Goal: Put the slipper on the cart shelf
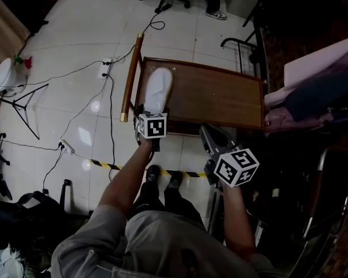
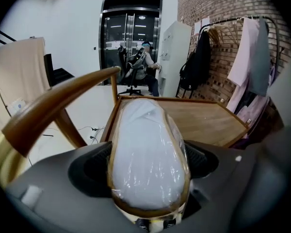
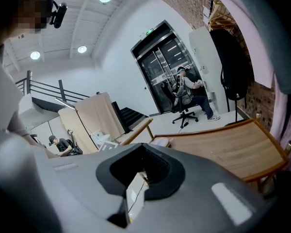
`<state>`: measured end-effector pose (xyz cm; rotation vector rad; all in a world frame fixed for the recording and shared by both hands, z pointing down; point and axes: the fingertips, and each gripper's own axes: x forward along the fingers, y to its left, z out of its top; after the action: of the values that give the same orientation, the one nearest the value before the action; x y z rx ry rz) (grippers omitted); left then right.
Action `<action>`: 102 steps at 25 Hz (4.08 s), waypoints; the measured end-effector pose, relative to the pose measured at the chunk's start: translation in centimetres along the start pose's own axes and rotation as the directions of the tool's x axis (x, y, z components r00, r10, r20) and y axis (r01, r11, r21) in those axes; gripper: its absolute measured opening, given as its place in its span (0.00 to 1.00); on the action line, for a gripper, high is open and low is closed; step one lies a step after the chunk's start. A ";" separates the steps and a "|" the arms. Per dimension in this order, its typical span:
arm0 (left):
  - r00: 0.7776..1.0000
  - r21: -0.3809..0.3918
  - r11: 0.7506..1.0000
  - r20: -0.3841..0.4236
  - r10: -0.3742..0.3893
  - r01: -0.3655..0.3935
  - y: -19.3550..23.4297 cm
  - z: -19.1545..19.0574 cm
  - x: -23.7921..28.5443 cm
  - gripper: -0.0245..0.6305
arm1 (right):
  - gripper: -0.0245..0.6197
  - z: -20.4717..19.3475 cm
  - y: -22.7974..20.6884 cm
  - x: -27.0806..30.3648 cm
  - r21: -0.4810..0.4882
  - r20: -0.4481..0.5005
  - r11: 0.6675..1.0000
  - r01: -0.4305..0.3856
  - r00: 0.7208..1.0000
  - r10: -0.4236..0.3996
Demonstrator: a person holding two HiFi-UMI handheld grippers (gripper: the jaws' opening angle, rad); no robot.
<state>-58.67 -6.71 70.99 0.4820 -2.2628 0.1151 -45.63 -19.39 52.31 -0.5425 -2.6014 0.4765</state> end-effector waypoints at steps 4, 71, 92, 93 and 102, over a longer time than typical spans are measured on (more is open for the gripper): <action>0.998 0.014 1.000 0.066 -0.015 0.014 -0.5 1.8 -2.6 0.70 | 0.04 0.3 0.8 -1.0 -0.006 0.020 1.000 -0.008 1.000 0.008; 0.316 0.560 0.060 -0.373 -0.873 0.826 -38.5 -30.2 -51.8 0.70 | 0.04 -22.7 26.6 -58.7 0.472 0.374 0.410 0.780 0.244 -0.895; 0.260 0.567 -0.107 -0.527 -0.809 0.817 -54.8 -43.6 -57.5 0.70 | 0.04 -33.0 29.1 -74.8 0.527 0.242 0.173 0.832 0.049 -0.969; 0.259 0.565 -0.116 -0.540 -0.801 0.817 -55.7 -44.1 -57.0 0.70 | 0.04 -33.0 28.8 -75.0 0.530 0.228 0.158 0.833 0.040 -0.973; 0.262 0.542 -0.147 -0.603 -0.753 0.827 -63.5 -47.0 -53.4 0.70 | 0.04 -33.1 26.1 -76.7 0.557 0.121 0.041 0.829 -0.032 -0.992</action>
<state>30.57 -38.08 58.85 2.3185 -1.1798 0.5495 41.31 -23.07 43.16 1.7521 -2.4060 0.5168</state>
